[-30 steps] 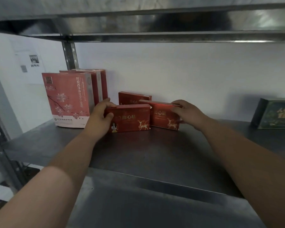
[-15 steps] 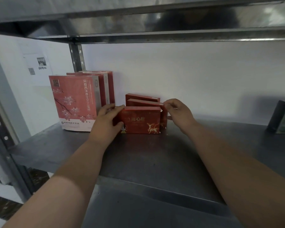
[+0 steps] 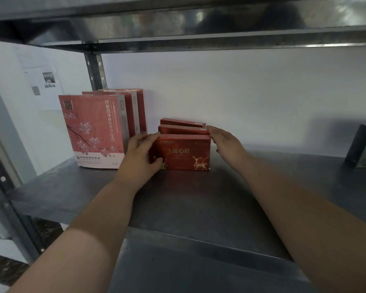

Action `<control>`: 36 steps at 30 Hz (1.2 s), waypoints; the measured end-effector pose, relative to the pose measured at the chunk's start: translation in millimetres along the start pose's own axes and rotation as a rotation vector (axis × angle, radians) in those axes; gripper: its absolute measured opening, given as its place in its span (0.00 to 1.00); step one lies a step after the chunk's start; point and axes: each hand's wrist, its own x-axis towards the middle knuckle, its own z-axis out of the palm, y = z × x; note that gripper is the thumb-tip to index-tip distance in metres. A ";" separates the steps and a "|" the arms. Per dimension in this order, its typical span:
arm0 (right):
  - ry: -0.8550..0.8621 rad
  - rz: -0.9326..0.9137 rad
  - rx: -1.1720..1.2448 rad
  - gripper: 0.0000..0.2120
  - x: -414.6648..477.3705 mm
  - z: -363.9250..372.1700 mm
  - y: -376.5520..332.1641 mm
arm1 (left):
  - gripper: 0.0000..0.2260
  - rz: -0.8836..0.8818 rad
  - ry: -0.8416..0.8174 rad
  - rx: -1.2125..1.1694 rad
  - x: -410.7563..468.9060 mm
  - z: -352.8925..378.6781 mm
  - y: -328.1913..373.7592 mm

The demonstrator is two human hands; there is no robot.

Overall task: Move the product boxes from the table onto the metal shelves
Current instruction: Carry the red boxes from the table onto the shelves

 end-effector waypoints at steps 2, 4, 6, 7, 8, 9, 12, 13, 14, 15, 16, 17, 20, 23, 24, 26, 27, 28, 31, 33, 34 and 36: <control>-0.013 -0.021 -0.013 0.22 -2.4 -0.3 -1.7 | 0.36 -0.016 -0.039 0.020 -0.7 -1.6 2.8; -0.030 -0.016 -0.021 0.23 -1.8 0.1 -0.9 | 0.38 -0.026 -0.078 0.029 -1.6 -2.9 6.0; -0.055 -0.015 -0.036 0.26 -0.9 0.9 1.4 | 0.39 -0.023 -0.099 0.033 -2.5 -3.8 8.4; -0.066 -0.015 -0.044 0.27 -0.3 1.3 2.9 | 0.40 -0.023 -0.109 0.030 -2.6 -3.9 8.8; -0.073 -0.018 -0.047 0.28 -0.3 1.3 3.5 | 0.40 -0.026 -0.120 0.025 -2.8 -4.0 8.9; -0.079 -0.018 -0.042 0.28 -0.3 1.0 4.5 | 0.41 -0.032 -0.130 0.021 -2.8 -3.9 8.7; -0.087 -0.014 -0.025 0.28 -1.1 1.2 5.1 | 0.42 -0.040 -0.148 0.020 -2.4 -3.9 7.3; -0.092 -0.014 -0.028 0.28 -1.0 1.0 5.7 | 0.42 -0.039 -0.152 0.020 -2.5 -3.8 7.1; -0.094 -0.018 -0.036 0.28 -1.4 1.1 5.9 | 0.42 -0.039 -0.156 0.019 -2.7 -3.8 7.0; -0.095 -0.021 -0.042 0.29 -1.4 0.8 6.5 | 0.43 -0.040 -0.163 0.015 -2.8 -3.6 6.8; -0.096 -0.022 -0.044 0.29 -1.8 0.3 6.9 | 0.43 -0.043 -0.172 0.010 -3.1 -3.7 7.3; -0.096 -0.020 -0.039 0.29 -1.8 0.0 8.0 | 0.44 -0.045 -0.183 0.006 -3.2 -3.8 7.9; -0.103 -0.010 -0.035 0.29 -1.4 -0.8 12.0 | 0.45 -0.058 -0.218 0.014 -3.0 -3.7 8.8; -0.117 0.000 -0.035 0.28 -3.2 -3.1 15.8 | 0.45 -0.066 -0.149 0.025 -4.9 -1.5 9.3; -0.120 0.002 -0.037 0.28 -4.7 -4.2 16.9 | 0.43 -0.053 -0.085 0.032 -6.4 -0.6 9.7; -0.117 0.015 -0.062 0.28 -7.3 -6.6 19.3 | 0.37 -0.003 0.017 0.036 -9.6 0.6 10.5; -0.108 0.027 -0.084 0.30 -7.5 -8.1 21.6 | 0.34 0.026 0.028 0.046 -10.4 1.2 10.4; -0.090 0.047 -0.115 0.31 -7.7 -10.4 23.9 | 0.33 0.051 0.013 0.067 -10.9 1.8 10.3; -0.032 0.127 -0.220 0.26 -9.1 -21.7 33.8 | 0.32 0.053 -0.082 0.143 -9.7 3.6 8.6; -0.072 0.184 -0.351 0.27 -15.7 -30.8 40.5 | 0.31 0.054 -0.095 0.146 -9.5 5.0 7.8; -0.109 0.199 -0.436 0.28 -19.9 -34.6 43.3 | 0.30 0.061 -0.091 0.139 -10.0 5.7 7.4; -0.169 0.194 -0.585 0.29 -28.6 -38.8 44.6 | 0.27 0.086 -0.081 0.134 -11.3 6.1 6.9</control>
